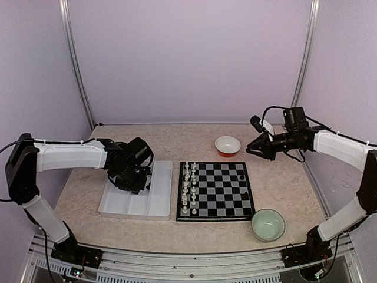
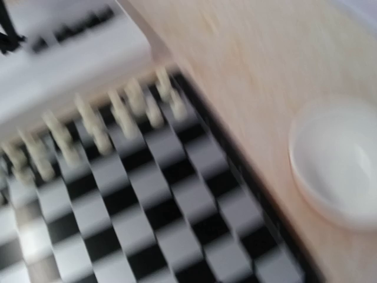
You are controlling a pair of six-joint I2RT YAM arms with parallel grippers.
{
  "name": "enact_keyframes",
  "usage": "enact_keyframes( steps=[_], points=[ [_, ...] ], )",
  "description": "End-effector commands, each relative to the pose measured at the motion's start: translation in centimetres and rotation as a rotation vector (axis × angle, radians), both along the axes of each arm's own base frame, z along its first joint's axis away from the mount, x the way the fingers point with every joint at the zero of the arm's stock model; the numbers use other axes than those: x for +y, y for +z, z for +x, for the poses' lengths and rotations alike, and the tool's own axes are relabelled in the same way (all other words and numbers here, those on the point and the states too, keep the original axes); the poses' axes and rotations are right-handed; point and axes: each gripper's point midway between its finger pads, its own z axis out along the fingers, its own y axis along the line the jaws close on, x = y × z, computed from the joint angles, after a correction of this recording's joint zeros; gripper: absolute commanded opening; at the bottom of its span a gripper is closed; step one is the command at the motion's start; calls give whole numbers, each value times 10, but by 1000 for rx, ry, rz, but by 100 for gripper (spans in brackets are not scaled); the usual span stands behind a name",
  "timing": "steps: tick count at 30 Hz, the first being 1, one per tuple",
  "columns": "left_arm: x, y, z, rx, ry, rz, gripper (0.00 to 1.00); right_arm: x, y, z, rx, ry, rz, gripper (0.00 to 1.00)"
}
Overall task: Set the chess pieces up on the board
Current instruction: Pick up the king from the storage box, then pass from the left arm to the right
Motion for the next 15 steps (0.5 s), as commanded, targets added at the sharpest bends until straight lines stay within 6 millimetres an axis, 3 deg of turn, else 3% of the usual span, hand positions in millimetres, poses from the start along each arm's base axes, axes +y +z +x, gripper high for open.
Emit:
enact_keyframes(
  steps=[1,5,9,11,15],
  points=[
    [-14,63,17,-214,-141,-77,1,41,34,-11,32,110,72,20],
    [-64,118,4,-447,-399,-265,2,82,49,-26,112,217,150,20],
    [-86,172,-9,-625,-511,-381,3,124,45,-45,258,336,209,20],
    [-95,184,-13,-653,-544,-409,3,141,47,-53,309,389,218,21],
    [-119,182,-22,-640,-627,-415,3,172,65,-60,382,460,273,27]
  ],
)
